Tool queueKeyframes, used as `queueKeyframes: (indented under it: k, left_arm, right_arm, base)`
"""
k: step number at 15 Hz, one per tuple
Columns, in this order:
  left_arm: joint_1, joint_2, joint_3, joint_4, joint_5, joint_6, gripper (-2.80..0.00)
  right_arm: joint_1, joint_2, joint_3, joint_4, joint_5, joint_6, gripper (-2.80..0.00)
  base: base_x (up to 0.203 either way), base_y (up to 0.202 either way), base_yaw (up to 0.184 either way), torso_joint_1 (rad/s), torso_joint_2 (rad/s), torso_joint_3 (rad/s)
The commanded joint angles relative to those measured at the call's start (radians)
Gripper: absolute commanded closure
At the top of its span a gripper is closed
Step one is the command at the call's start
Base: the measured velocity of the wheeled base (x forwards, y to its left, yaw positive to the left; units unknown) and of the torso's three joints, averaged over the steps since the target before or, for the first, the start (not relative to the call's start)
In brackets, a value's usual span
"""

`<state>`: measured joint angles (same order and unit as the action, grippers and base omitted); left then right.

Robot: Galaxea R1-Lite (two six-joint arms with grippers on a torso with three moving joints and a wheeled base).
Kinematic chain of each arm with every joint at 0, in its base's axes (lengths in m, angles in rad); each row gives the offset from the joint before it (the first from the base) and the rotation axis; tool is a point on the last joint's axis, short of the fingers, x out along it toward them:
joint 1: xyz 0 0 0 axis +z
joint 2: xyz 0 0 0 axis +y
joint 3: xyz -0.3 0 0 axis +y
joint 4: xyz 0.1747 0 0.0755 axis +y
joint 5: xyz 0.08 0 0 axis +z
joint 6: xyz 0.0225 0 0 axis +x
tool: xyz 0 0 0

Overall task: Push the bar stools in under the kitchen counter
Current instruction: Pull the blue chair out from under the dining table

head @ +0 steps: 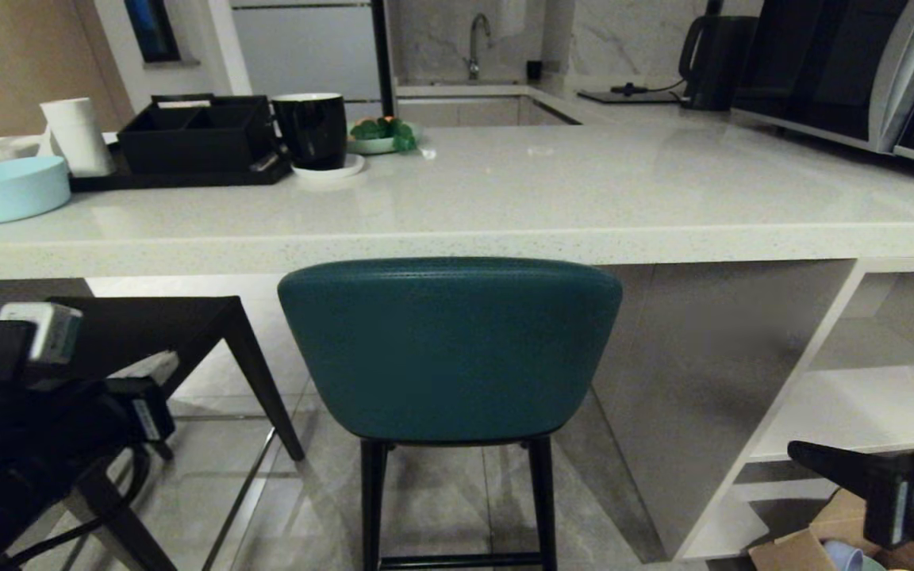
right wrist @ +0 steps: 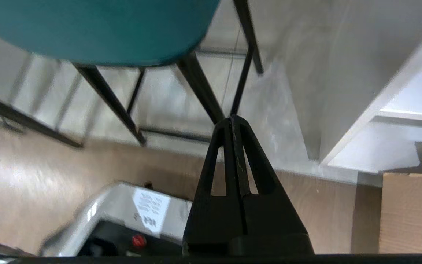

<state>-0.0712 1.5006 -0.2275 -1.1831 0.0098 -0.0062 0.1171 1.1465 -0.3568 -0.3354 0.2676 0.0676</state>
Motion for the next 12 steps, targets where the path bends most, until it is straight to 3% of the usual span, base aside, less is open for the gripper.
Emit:
queueKeyframes:
  k: [1, 5, 12]
  left_arm:
    - [-0.023, 0.273, -0.007, -0.193, 0.019, 0.001, 0.00]
    - [-0.067, 0.499, -0.123, -0.334, 0.100, -0.002, 0.00]
    - [-0.066, 0.636, -0.437, -0.347, 0.156, -0.001, 0.00]
  right_arm:
    - [0.011, 0.199, -0.007, -0.061, -0.003, -0.013, 0.00]
    - [0.053, 0.463, -0.019, -0.370, -0.099, -0.023, 0.00]
    - [0.121, 0.848, -0.085, -0.962, -0.162, -0.019, 0.00]
  base:
    - [0.000, 0.000, 0.000, 0.000, 0.00, 0.000]
    - [0.000, 0.000, 0.000, 0.000, 0.00, 0.000]
    - [0.000, 0.000, 0.000, 0.000, 0.00, 0.000]
